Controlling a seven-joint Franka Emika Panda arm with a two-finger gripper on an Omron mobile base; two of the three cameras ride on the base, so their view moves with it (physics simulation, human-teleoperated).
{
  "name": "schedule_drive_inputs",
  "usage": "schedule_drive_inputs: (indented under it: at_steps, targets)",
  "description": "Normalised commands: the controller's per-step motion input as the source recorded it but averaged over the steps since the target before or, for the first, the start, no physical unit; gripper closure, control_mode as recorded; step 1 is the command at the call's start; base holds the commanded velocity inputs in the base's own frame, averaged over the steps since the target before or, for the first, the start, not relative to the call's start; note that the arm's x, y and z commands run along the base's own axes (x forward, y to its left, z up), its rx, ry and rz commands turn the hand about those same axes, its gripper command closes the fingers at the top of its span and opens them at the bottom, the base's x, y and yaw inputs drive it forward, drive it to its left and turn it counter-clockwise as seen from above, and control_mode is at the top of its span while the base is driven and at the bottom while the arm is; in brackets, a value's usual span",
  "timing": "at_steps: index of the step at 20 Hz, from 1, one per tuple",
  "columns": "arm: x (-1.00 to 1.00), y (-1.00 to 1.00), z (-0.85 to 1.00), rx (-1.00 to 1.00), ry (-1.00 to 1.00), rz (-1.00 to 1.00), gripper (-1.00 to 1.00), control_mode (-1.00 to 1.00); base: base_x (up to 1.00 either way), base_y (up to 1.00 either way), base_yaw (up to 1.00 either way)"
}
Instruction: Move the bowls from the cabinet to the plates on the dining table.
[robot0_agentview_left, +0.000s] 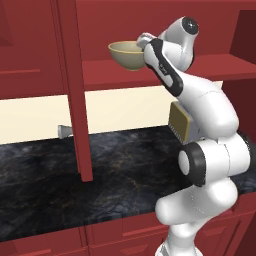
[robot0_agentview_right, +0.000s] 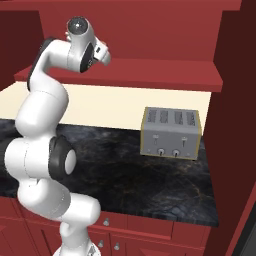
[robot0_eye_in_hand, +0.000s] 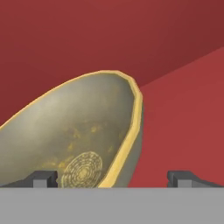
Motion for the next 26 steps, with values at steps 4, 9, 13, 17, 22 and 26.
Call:
schedule_drive_inputs:
  at_steps: [4,9,13,17,22,26]
  targets:
    - [0.37,0.08,-0.04,0.0,0.13,0.0,-1.0,-1.0,0.0,0.0,0.0]
    - [0.11,0.01,0.0,0.0,0.04,0.0,1.0,-1.0,0.0,0.0,0.0]
    - [-0.03,-0.02,0.07,0.0,-0.01,0.0,1.0,-1.0,0.0,0.0,0.0]
    - [-0.34,-0.14,0.36,0.0,-0.01,0.0,1.0,-1.0,0.0,0.0,0.0]
    - [-0.71,-0.21,0.32,0.01,-0.07,0.0,1.0,-1.0,0.0,0.0,0.0]
    - [-0.86,-0.2,0.08,0.0,-0.08,0.0,1.0,-1.0,0.0,0.0,0.0]
